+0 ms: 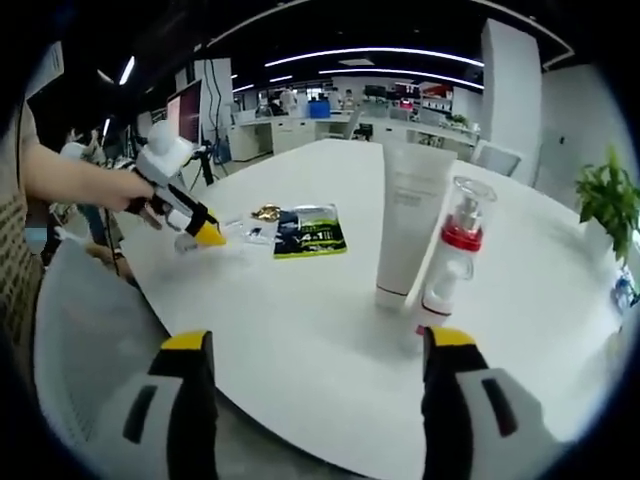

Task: Arrange the skincare products in the storage area until every visible bottle or jar stands upright without overlapping.

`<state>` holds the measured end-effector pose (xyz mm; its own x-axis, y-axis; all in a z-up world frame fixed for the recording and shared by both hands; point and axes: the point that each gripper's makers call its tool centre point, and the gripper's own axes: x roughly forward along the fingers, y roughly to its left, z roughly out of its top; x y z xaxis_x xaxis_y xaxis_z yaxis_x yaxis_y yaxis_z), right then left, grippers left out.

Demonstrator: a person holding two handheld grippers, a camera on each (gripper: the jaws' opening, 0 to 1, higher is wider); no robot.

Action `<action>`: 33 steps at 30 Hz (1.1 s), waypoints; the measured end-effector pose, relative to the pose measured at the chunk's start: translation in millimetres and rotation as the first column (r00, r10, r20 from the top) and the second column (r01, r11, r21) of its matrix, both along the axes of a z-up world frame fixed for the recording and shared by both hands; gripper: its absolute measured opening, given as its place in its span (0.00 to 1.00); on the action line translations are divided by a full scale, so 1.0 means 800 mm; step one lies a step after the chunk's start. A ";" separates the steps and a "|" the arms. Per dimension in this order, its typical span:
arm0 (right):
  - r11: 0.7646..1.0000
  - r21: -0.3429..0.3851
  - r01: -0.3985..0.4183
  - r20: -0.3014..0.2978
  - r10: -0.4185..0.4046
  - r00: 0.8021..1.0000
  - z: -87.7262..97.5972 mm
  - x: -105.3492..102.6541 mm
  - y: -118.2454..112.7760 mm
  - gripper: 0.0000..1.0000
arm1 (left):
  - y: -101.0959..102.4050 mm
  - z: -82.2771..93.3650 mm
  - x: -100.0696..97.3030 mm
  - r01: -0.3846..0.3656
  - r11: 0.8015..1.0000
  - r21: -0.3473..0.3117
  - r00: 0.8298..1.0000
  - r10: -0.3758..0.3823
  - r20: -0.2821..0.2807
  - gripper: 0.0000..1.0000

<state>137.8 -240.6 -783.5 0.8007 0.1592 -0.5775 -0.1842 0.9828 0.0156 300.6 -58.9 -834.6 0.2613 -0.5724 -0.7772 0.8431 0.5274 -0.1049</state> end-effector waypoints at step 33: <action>0.778 0.628 -0.001 0.218 -0.174 0.960 0.138 0.040 0.076 0.56 | -0.078 0.185 -0.111 0.267 0.917 -0.296 0.927 -0.160 0.338 0.17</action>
<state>169.5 -179.7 -672.8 0.9296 0.3333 -0.1572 -0.1827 0.7873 0.5889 212.0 -121.3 -686.4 0.2940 -0.8502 -0.4367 0.9500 0.3103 0.0355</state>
